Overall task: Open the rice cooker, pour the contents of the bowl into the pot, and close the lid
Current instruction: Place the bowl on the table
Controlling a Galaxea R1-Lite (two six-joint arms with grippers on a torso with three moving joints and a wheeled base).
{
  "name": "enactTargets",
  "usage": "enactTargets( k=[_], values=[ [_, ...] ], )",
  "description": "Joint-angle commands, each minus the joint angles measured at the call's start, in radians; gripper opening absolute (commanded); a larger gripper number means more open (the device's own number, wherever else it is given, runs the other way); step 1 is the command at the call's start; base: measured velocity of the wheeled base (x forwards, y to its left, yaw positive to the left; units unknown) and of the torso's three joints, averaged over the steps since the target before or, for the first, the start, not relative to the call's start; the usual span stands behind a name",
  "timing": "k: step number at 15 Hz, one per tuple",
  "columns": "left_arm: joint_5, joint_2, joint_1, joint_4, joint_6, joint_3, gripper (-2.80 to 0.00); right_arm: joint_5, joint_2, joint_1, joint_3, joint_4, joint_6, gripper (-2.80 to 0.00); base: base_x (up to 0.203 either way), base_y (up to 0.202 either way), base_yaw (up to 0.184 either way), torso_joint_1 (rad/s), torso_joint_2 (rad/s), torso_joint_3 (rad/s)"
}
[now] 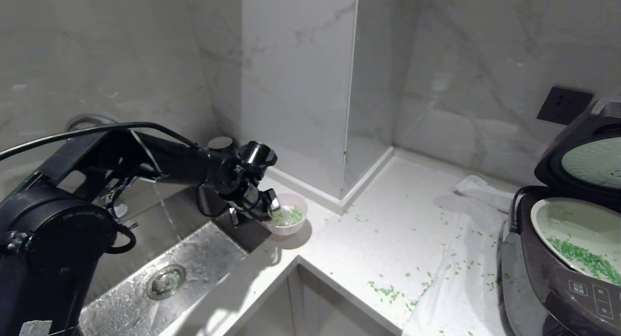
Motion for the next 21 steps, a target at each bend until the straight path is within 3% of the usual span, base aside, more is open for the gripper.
enactTargets(
  k=[1,3,11,18,19,20,21],
  values=[
    [0.001,0.076,-0.048,0.007,-0.005,-0.066,-2.80,0.001,0.000,0.000,0.002,0.000,0.000,-2.80,0.000,0.000,0.000,0.000,0.00,0.000],
    [0.007,0.107,-0.069,0.008,-0.007,-0.099,-2.80,0.001,0.000,0.000,0.002,0.000,0.000,-2.80,0.000,0.000,0.000,0.000,0.00,0.000],
    [0.187,0.193,-0.131,0.002,-0.017,-0.148,-2.80,0.001,0.000,0.000,0.002,0.000,-0.001,-2.80,0.000,0.000,0.000,0.000,0.00,0.000],
    [0.191,0.210,-0.139,0.002,-0.033,-0.168,-2.80,0.001,0.000,0.000,0.002,0.002,-0.001,-2.80,0.000,0.000,0.000,0.000,0.00,0.000],
    [0.191,0.208,-0.140,0.001,-0.034,-0.169,-0.78,0.001,0.000,0.000,0.002,0.001,0.000,-2.80,0.000,0.000,0.000,0.000,0.00,0.000],
    [0.191,0.208,-0.139,0.002,-0.035,-0.174,0.00,0.001,0.000,0.000,0.002,0.000,0.000,-2.80,0.000,0.000,0.000,0.000,0.00,0.000],
    [0.191,0.207,-0.137,0.002,-0.039,-0.178,0.00,0.001,0.000,0.000,0.002,0.000,-0.001,-2.80,0.000,0.000,0.000,0.000,0.00,0.000]
  ],
)
